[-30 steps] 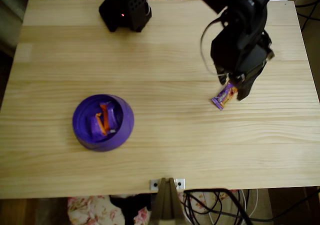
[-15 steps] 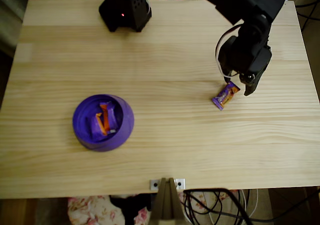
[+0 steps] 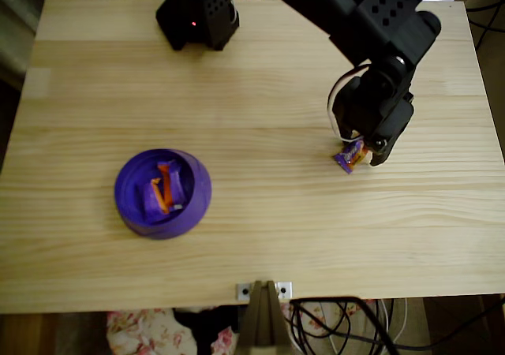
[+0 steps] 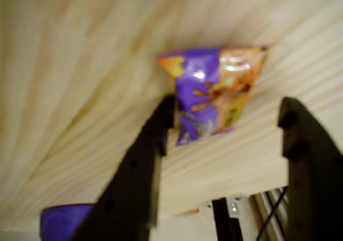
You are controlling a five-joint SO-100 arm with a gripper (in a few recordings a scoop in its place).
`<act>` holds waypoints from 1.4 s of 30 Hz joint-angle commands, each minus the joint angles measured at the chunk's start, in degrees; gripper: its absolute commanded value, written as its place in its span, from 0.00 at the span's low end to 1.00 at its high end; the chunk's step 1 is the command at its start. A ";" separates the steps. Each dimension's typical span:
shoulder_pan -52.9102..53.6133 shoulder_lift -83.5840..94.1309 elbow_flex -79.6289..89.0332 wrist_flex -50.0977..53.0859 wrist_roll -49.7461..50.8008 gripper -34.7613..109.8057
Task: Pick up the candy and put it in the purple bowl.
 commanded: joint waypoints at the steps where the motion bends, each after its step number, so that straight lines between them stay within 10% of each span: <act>1: 0.09 0.79 -4.04 1.14 0.62 0.45; 7: -0.53 0.26 -2.81 -0.70 2.72 0.31; 42: 9.32 15.56 -2.02 7.65 6.06 0.28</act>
